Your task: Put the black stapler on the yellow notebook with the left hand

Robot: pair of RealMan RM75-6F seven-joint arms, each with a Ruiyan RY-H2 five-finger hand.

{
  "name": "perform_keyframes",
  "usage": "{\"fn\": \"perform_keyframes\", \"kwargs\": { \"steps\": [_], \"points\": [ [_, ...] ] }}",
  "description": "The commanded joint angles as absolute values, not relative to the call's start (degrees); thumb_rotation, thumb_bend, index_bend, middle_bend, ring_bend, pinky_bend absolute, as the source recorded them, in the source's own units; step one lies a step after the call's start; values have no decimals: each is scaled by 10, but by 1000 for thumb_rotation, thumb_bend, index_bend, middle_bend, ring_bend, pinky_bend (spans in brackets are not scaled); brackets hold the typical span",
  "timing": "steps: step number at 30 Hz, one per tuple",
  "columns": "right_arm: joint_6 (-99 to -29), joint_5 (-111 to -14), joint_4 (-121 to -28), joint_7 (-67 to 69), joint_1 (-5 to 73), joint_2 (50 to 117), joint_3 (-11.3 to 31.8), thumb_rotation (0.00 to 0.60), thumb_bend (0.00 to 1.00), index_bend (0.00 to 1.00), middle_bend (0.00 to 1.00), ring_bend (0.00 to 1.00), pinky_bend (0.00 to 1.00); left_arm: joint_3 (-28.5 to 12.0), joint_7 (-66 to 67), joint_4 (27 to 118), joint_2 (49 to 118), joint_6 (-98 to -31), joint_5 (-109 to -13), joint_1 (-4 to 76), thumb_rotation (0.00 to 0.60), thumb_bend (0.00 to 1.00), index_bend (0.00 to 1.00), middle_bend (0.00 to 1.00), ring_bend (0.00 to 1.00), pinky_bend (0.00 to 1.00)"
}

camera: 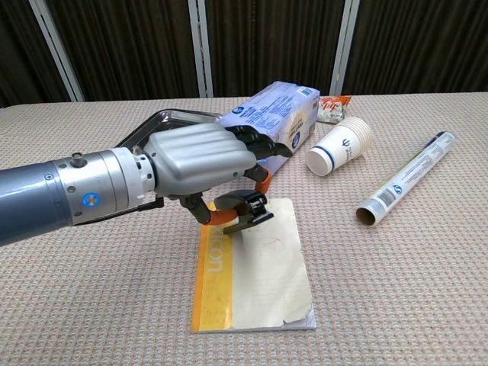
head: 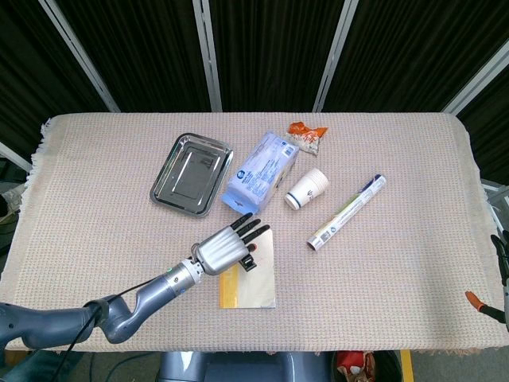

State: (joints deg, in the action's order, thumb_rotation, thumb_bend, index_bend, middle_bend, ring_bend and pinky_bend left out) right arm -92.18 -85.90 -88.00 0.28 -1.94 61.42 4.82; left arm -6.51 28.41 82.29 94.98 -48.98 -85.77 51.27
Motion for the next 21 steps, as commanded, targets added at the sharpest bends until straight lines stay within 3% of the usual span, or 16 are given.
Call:
{"fn": "perform_keyframes", "kwargs": {
  "steps": [1,3,9,15,21],
  "points": [
    [-922,-858,-880,2,-20,614,49,600,55,4,0,0,0,-65,282,812,961,-480,-855,523,600,525,757,0,0,0],
    [-922,-856,-880,3,-20,614,49,600,55,4,0,0,0,-64,283,811,964,-478,-855,526,600,507,719,0,0,0],
    [-925,-855,-878,9,-23,612,49,600,55,4,0,0,0,-60,280,821,962,-471,-853,533,600,388,449,0,0,0],
    [-926,-854,-878,11,-24,612,50,600,56,3,0,0,0,-53,269,843,946,-475,-858,534,600,293,364,0,0,0],
    [-928,-856,-880,7,-24,613,50,600,55,3,0,0,0,-46,270,857,933,-475,-856,533,600,270,293,0,0,0]
  ]
}}
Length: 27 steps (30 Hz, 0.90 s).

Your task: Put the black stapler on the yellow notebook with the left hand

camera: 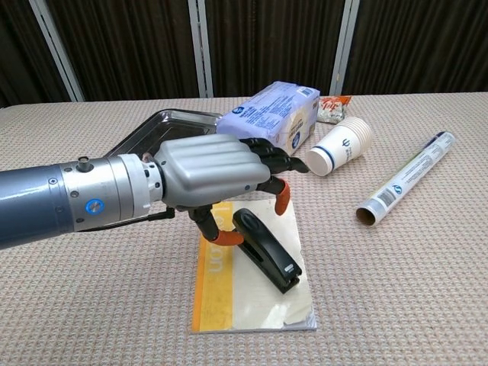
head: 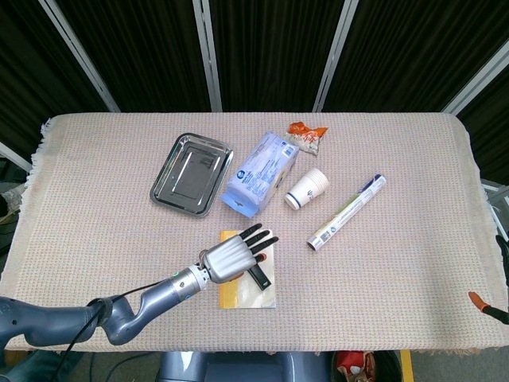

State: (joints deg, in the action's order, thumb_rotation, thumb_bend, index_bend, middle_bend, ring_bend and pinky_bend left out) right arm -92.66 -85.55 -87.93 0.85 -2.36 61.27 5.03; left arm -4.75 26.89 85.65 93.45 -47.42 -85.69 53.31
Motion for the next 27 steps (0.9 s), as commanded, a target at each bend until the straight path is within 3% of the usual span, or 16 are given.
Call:
{"fn": "perform_keyframes", "kwargs": {
  "steps": [1,5,9,18,23,27],
  "points": [
    [-929,-857,-880,6,-24,613,50,600,56,4,0,0,0,-46,270,857,932,-476,-855,532,600,263,288,0,0,0],
    [-928,-858,-881,3,-24,615,50,600,55,4,0,0,0,-45,275,868,920,-492,-854,524,600,245,254,0,0,0],
    [-921,-856,-878,1,-22,616,48,600,55,4,0,0,0,-38,266,919,871,-555,-854,482,600,230,240,0,0,0],
    [-882,-843,-868,3,-7,622,46,600,54,4,0,0,0,30,361,1077,736,-792,-806,286,600,209,214,0,0,0],
    [-853,-844,-866,4,7,627,42,600,54,3,0,0,0,62,352,1053,750,-956,-870,177,600,189,169,0,0,0],
    [-848,-858,-871,-8,14,631,36,600,55,4,0,0,0,70,320,1043,739,-1004,-905,139,600,184,153,0,0,0]
  ]
}}
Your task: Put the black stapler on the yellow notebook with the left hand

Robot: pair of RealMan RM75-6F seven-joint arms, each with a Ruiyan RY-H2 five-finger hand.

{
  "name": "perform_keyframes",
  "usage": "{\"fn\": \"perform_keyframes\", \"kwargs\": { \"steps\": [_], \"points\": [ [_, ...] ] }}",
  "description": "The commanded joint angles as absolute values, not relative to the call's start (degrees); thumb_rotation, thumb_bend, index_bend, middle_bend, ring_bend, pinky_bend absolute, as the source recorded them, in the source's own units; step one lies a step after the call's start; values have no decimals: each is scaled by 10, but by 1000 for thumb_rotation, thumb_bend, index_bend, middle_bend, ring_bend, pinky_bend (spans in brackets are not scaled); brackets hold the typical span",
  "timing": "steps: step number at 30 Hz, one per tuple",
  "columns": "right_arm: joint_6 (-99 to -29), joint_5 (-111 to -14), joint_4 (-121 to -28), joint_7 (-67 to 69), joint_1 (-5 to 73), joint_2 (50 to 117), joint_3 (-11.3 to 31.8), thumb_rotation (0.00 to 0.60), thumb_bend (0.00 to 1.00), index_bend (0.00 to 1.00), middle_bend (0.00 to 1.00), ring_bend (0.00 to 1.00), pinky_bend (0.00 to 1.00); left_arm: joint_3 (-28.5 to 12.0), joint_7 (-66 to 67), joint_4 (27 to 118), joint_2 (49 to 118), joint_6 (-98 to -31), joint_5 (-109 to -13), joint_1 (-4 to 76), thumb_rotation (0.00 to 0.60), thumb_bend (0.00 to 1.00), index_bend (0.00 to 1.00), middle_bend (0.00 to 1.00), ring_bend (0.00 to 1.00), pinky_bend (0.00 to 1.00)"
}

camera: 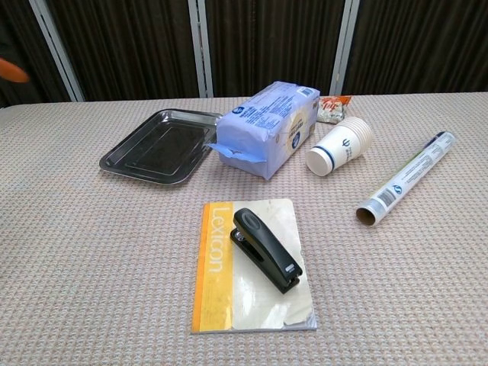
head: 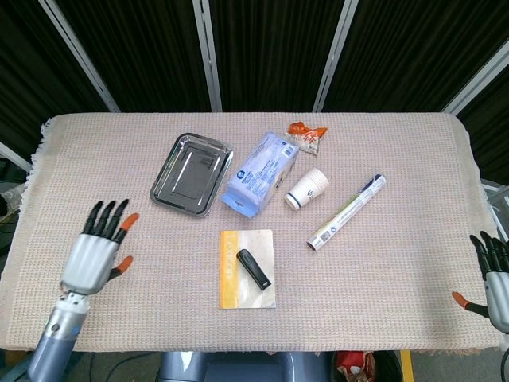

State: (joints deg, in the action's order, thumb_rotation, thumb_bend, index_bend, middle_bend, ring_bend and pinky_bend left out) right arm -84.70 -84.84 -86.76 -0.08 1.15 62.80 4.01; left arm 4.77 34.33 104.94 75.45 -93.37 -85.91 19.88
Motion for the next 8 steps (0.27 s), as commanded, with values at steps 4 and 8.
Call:
{"fn": "perform_keyframes", "kwargs": {
  "steps": [4,8],
  "points": [
    [-859,-876,-882,-21,13,632,29,600,54,3,0,0,0,66,296,1040,730,-1012,-919,124,600,185,154,0,0,0],
    [-866,-885,-890,-32,11,634,25,600,54,4,0,0,0,56,276,1034,722,-1008,-918,118,600,187,154,0,0,0]
  ]
}}
